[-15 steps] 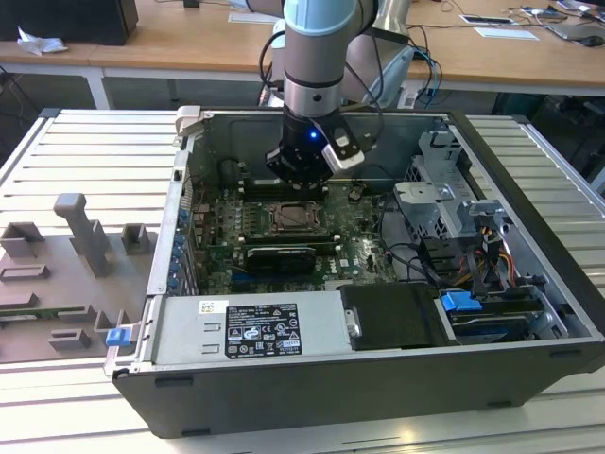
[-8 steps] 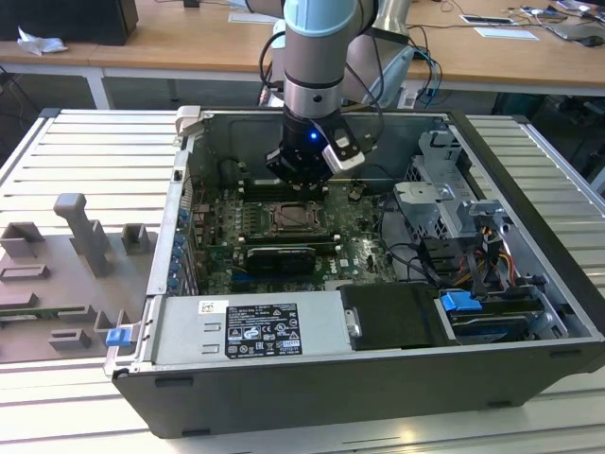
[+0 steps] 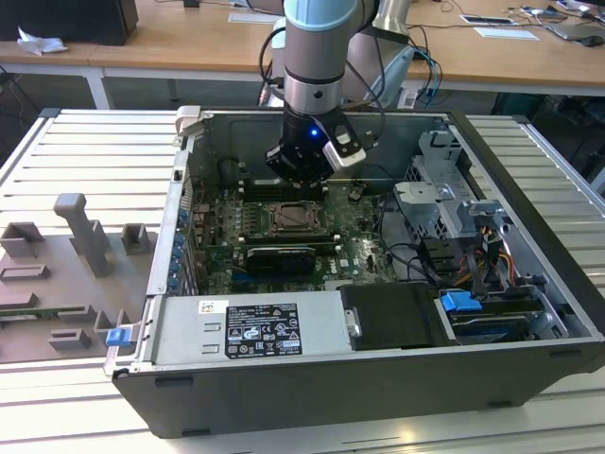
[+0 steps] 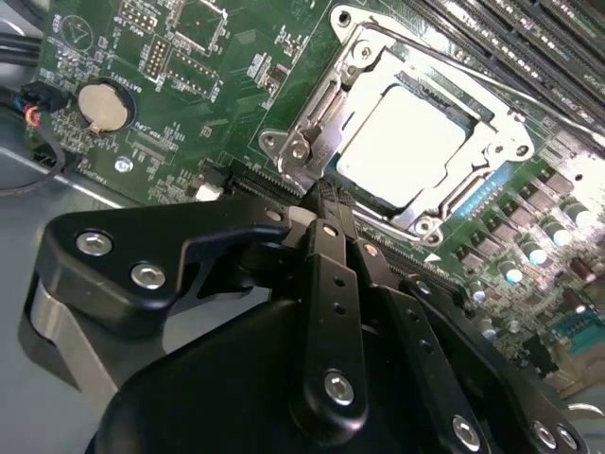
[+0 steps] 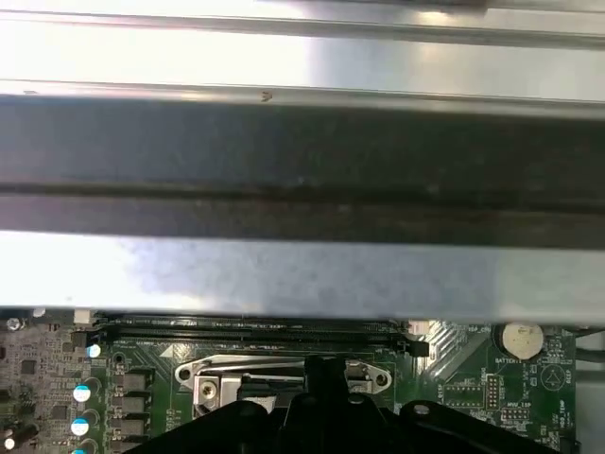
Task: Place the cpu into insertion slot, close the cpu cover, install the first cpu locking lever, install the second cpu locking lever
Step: 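Install the second cpu locking lever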
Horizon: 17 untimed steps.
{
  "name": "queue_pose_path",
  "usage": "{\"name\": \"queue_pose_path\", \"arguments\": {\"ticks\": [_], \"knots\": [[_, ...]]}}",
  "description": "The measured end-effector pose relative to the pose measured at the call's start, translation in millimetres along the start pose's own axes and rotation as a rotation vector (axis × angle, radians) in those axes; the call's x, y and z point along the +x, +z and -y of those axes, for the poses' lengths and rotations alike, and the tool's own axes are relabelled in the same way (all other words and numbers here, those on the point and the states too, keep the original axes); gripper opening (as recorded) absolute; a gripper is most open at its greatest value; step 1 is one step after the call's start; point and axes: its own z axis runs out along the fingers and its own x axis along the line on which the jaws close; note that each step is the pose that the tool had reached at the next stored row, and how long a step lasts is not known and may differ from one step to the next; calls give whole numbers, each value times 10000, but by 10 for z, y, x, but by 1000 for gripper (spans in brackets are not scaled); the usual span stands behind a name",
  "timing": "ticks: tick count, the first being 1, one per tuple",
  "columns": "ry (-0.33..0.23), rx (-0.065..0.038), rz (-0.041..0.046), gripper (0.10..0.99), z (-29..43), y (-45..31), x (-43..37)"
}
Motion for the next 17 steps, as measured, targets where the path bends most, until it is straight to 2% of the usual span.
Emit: {"name": "queue_pose_path", "arguments": {"ticks": [2,4,8,17], "knots": [[1,-1,1,106,-8,-137,-3],[0,0,-1,106,-11,-190,-4],[0,0,0,106,35,-193,-3],[0,-1,0,106,210,-198,3]]}}
